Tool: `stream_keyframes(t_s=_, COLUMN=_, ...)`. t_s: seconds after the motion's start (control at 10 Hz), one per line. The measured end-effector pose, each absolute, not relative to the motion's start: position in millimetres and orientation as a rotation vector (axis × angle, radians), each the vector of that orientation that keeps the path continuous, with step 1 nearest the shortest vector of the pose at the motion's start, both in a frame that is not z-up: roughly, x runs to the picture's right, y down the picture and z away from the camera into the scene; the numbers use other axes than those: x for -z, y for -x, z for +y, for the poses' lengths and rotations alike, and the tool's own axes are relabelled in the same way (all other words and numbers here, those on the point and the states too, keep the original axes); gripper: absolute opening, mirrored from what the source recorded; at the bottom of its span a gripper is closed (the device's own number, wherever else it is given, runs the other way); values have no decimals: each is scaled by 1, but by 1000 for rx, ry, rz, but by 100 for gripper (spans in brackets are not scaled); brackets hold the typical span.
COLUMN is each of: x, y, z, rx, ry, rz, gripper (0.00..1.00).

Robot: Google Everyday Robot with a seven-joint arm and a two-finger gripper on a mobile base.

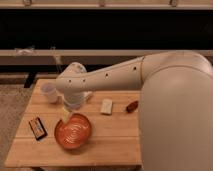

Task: Drag the pepper across the table

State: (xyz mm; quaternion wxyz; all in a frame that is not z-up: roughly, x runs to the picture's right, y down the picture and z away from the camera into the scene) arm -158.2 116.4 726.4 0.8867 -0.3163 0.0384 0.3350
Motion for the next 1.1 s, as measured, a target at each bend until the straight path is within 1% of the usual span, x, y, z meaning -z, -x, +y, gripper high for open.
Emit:
stream_keyframes(t_s=0.9, x=-726, y=158, z=116, rx=-698, ry=658, rz=80, gripper=80)
stream_keyframes(t_s=1.1, x=-728, y=155, z=116, rx=-711, ry=652, rz=111, gripper=80)
